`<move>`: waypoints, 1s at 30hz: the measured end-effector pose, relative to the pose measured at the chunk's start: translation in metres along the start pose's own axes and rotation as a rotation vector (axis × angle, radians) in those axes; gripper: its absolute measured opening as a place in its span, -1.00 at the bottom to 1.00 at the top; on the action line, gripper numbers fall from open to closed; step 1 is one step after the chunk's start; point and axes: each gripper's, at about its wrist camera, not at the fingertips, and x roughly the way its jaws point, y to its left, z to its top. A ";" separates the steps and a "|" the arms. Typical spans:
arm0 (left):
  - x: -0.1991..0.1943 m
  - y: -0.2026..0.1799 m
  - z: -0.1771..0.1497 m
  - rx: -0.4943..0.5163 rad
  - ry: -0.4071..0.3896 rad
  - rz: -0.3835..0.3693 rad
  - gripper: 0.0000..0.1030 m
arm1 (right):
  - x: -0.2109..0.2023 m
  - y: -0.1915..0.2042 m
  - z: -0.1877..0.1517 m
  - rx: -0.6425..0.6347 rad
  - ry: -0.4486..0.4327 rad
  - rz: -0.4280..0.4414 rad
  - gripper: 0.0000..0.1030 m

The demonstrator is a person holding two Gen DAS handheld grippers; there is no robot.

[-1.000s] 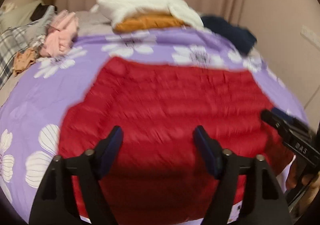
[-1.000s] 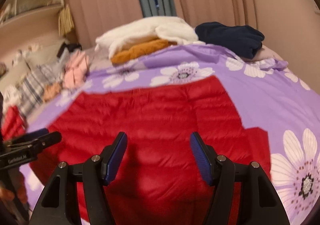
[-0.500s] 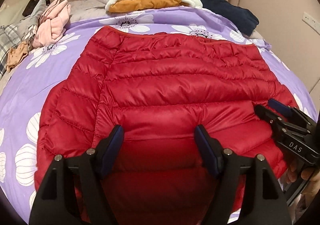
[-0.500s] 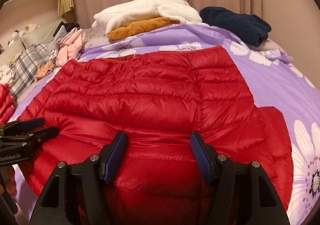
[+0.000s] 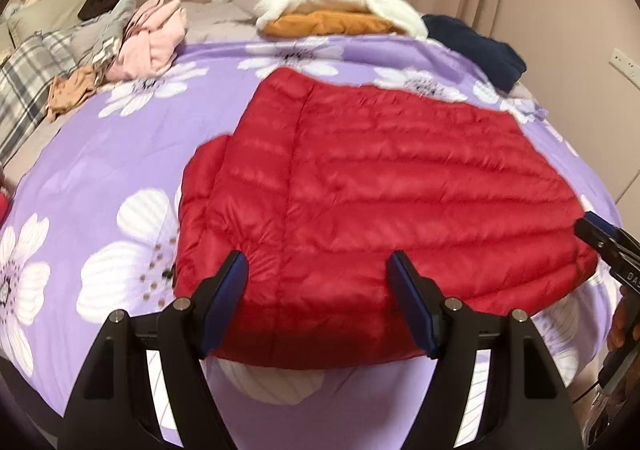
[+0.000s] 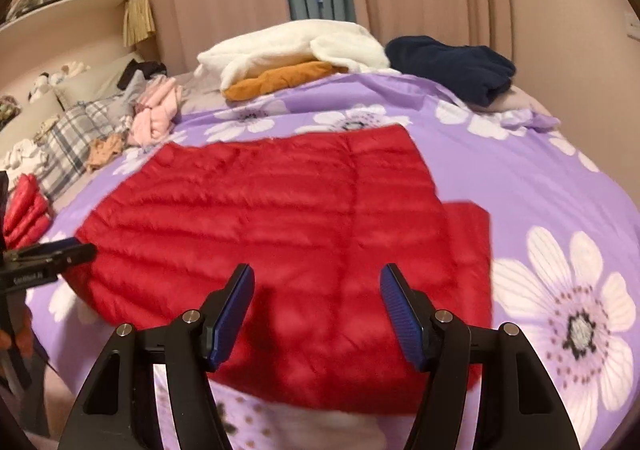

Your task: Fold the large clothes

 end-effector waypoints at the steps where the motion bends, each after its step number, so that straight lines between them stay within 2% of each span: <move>1: 0.005 0.000 -0.003 -0.003 0.014 -0.001 0.42 | 0.007 -0.002 -0.005 0.004 0.022 -0.015 0.27; 4: 0.016 -0.001 -0.011 -0.002 0.025 0.003 0.46 | 0.017 -0.001 -0.014 -0.004 0.026 -0.025 0.27; 6: 0.024 0.001 -0.013 -0.035 0.040 -0.015 0.47 | 0.024 0.001 -0.019 -0.010 0.031 -0.030 0.27; 10: 0.031 0.004 -0.012 -0.067 0.044 -0.040 0.48 | 0.034 -0.003 -0.023 0.025 0.033 -0.004 0.27; 13: 0.028 0.004 -0.009 -0.073 0.057 -0.043 0.47 | 0.030 0.000 -0.023 0.021 0.046 -0.005 0.27; 16: 0.013 0.014 -0.004 -0.138 0.069 -0.084 0.45 | 0.016 0.002 -0.015 0.015 0.071 -0.013 0.27; 17: 0.003 0.020 -0.002 -0.171 0.057 -0.110 0.47 | 0.009 0.001 -0.013 0.011 0.060 -0.012 0.27; 20: -0.022 0.042 0.000 -0.274 0.004 -0.156 0.70 | -0.012 0.001 -0.006 0.013 0.003 0.004 0.27; 22: -0.030 0.060 -0.003 -0.355 -0.014 -0.173 0.73 | -0.020 0.001 -0.003 0.028 -0.021 0.018 0.27; 27: -0.021 0.096 -0.020 -0.566 0.042 -0.257 0.74 | -0.016 0.013 0.003 0.048 -0.019 0.085 0.27; 30: -0.006 0.104 -0.027 -0.677 0.088 -0.391 0.76 | -0.009 0.026 0.005 0.041 -0.012 0.128 0.27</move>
